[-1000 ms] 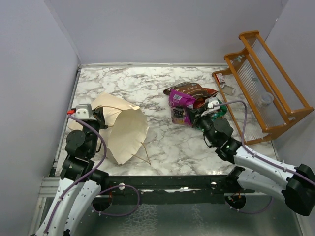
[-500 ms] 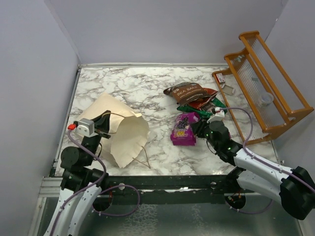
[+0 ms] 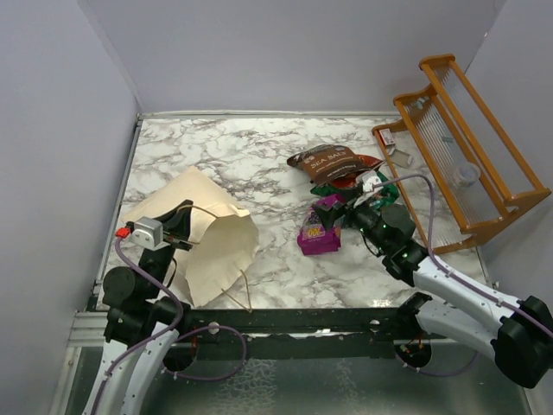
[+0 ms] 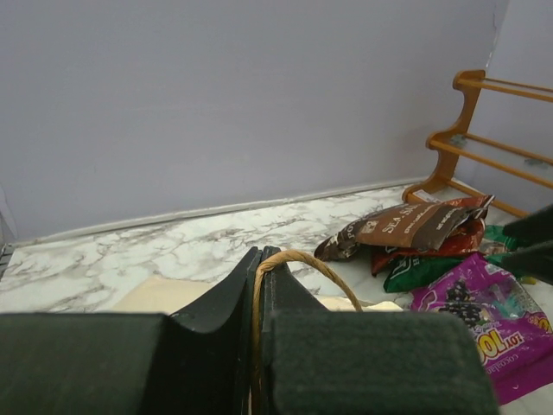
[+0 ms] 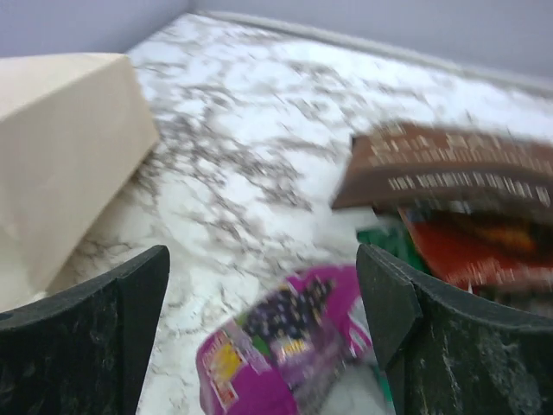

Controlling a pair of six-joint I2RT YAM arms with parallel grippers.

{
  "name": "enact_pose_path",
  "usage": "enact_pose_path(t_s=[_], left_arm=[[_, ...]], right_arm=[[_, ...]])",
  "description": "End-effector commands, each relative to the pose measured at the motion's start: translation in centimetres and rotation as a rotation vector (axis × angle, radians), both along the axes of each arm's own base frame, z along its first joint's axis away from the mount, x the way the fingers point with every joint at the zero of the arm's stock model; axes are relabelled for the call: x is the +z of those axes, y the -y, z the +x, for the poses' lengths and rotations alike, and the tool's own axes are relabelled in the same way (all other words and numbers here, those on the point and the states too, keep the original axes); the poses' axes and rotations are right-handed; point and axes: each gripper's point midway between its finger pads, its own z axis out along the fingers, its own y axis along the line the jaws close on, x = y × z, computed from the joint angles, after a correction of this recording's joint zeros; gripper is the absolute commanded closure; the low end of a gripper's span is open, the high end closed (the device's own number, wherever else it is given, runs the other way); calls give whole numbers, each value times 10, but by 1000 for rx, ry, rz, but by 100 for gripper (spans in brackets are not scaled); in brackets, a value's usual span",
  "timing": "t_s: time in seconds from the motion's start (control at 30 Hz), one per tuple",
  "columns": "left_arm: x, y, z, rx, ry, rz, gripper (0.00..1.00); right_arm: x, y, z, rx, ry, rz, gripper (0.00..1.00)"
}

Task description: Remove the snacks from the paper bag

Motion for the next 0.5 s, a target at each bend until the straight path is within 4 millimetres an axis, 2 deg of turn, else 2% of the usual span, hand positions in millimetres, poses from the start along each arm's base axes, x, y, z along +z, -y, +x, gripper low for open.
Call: enact_pose_path(t_s=[0.0, 0.1, 0.17, 0.27, 0.3, 0.37, 0.47], left_arm=[[15, -4, 1, 24, 23, -7, 100], [19, -1, 3, 9, 29, -5, 100], [20, 1, 3, 4, 22, -3, 100], [21, 0, 3, 6, 16, -7, 100], [21, -1, 2, 8, 15, -7, 100], [19, -2, 1, 10, 14, -6, 100], [18, -4, -2, 19, 13, -9, 100]], right_arm=[[74, -57, -28, 404, 383, -91, 11], [91, -88, -66, 631, 606, -151, 17], [91, -111, -91, 776, 714, -213, 23], [68, -148, -128, 997, 877, -324, 24], [56, -159, -141, 1082, 955, -369, 27], [42, -180, -149, 1149, 1005, -404, 30], [28, -214, -146, 1175, 1046, -446, 31]])
